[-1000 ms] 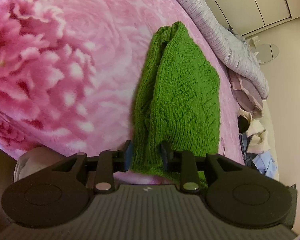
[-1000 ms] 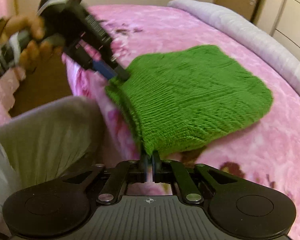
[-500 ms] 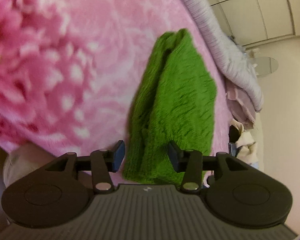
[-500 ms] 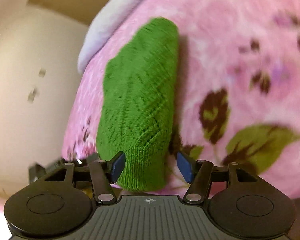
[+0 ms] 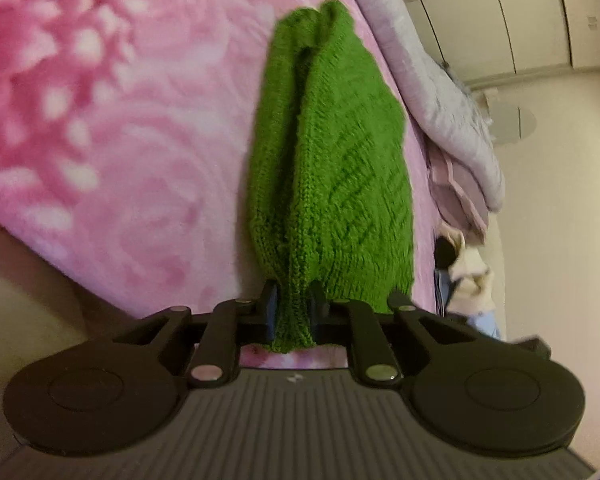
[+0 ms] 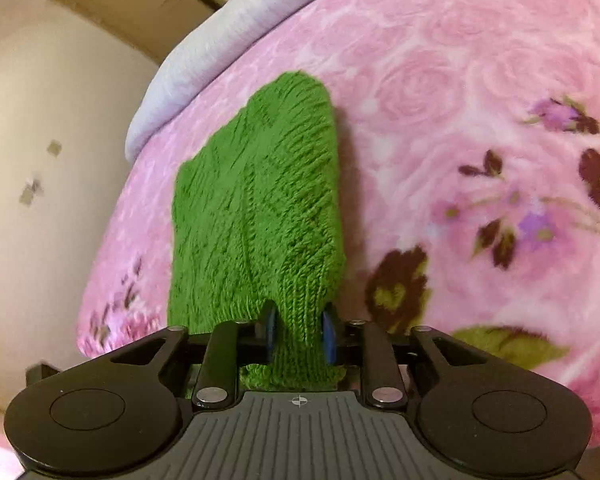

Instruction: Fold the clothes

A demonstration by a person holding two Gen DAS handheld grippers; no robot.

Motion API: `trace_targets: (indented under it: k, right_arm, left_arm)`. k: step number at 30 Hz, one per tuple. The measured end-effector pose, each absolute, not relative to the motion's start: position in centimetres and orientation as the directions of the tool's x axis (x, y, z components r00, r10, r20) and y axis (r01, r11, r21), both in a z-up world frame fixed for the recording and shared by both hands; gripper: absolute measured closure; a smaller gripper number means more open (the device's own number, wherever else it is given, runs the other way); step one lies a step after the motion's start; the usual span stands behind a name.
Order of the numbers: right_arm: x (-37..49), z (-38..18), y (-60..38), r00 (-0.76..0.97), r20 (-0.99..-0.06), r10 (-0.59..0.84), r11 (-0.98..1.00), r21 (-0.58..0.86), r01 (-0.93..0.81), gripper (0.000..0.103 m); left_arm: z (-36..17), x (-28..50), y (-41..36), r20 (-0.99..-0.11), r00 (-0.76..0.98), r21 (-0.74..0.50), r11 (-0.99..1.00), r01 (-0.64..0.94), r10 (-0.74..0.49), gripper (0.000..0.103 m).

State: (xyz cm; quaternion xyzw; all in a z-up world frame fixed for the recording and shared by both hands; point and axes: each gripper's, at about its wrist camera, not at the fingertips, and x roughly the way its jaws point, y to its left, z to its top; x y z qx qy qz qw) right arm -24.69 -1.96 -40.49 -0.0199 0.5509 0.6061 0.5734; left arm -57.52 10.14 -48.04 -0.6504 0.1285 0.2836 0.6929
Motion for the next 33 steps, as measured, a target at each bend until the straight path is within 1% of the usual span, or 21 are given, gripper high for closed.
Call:
trace_targets:
  k: [1,5,8,10,13,14,15,16,17,19,22,23,27,29,30,31,33]
  right_arm:
    - [-25.0,-40.3,-2.2,-0.342,-0.662,0.667,0.251,0.631,-0.734,0.070]
    - [-24.5,-39.3,-4.3,-0.309,-0.659,0.686,0.245,0.609,-0.755,0.070]
    - [-24.3,-38.0,-5.0,-0.287,-0.653,0.701,0.222,0.582,-0.783,0.070]
    - [-24.7,-37.5,-5.3,-0.278,-0.657,0.700,0.196,0.552,-0.811,0.070]
    - [-25.2,-38.1,-5.6,-0.296,-0.661,0.690,0.177,0.550,-0.816,0.070]
    - [-25.3,-38.7,-5.5,-0.303,-0.665,0.682,0.183,0.557,-0.810,0.070]
    - [-25.5,-39.3,-5.4,-0.312,-0.669,0.675,0.188,0.564,-0.804,0.073]
    - [-25.8,-39.7,-5.4,-0.313,-0.672,0.671,0.189,0.564,-0.804,0.079]
    - [-26.1,-40.0,-5.3,-0.310,-0.677,0.667,0.187,0.556,-0.810,0.081]
    - [-27.0,-39.7,-5.3,-0.280,-0.699,0.658,0.157,0.491,-0.857,0.083]
    - [-29.3,-39.8,-5.1,-0.199,-0.754,0.626,0.097,0.329,-0.939,0.084]
    - [-29.9,-40.0,-5.1,-0.180,-0.759,0.626,0.077,0.290,-0.954,0.083]
    - [-28.8,-39.0,-4.6,-0.209,-0.767,0.607,0.070,0.314,-0.947,0.082]
    - [-27.6,-37.6,-4.3,-0.199,-0.753,0.627,0.076,0.314,-0.946,0.081]
    - [-27.0,-37.0,-4.2,-0.186,-0.745,0.641,0.083,0.308,-0.948,0.080]
    - [-26.5,-36.4,-4.0,-0.175,-0.738,0.652,0.088,0.303,-0.949,0.080]
    - [-25.6,-35.9,-2.9,-0.165,-0.729,0.665,0.090,0.298,-0.950,0.080]
  left_arm:
    - [-47.8,-57.9,10.1,-0.548,0.805,-0.828,-0.009,-0.561,0.228,0.086]
    - [-45.8,-58.7,9.9,-0.577,0.774,-0.793,0.049,-0.608,0.260,0.086]
    - [-45.5,-58.4,9.8,-0.544,0.800,-0.819,0.049,-0.572,0.253,0.086]
    - [-45.9,-57.7,9.9,-0.540,0.807,-0.824,0.042,-0.564,0.238,0.086]
    - [-46.8,-56.8,9.9,-0.543,0.808,-0.826,0.026,-0.562,0.227,0.086]
    - [-47.0,-56.6,9.8,-0.540,0.810,-0.829,0.024,-0.559,0.228,0.088]
    - [-47.1,-56.6,9.8,-0.537,0.811,-0.830,0.024,-0.557,0.230,0.099]
    - [-47.0,-56.6,9.5,-0.548,0.801,-0.819,0.040,-0.573,0.240,0.099]
    - [-46.9,-56.7,9.2,-0.563,0.787,-0.802,0.061,-0.594,0.253,0.099]
    - [-46.6,-56.9,8.6,-0.590,0.757,-0.766,0.100,-0.634,0.280,0.099]
    - [-48.0,-57.6,7.9,-0.597,0.747,-0.769,0.056,-0.637,0.291,0.098]
    - [-48.0,-57.6,7.9,-0.600,0.745,-0.766,0.058,-0.640,0.292,0.098]
    - [-45.5,-57.1,8.6,-0.620,0.736,-0.731,0.141,-0.668,0.273,0.095]
    - [-43.8,-57.3,9.1,-0.630,0.720,-0.706,0.172,-0.687,0.292,0.093]
    - [-42.9,-57.5,9.5,-0.626,0.716,-0.698,0.187,-0.691,0.309,0.088]
    - [-42.3,-57.5,9.9,-0.621,0.712,-0.695,0.192,-0.693,0.327,0.081]
    - [-42.0,-57.1,11.0,-0.623,0.703,-0.687,0.190,-0.702,0.344,0.077]
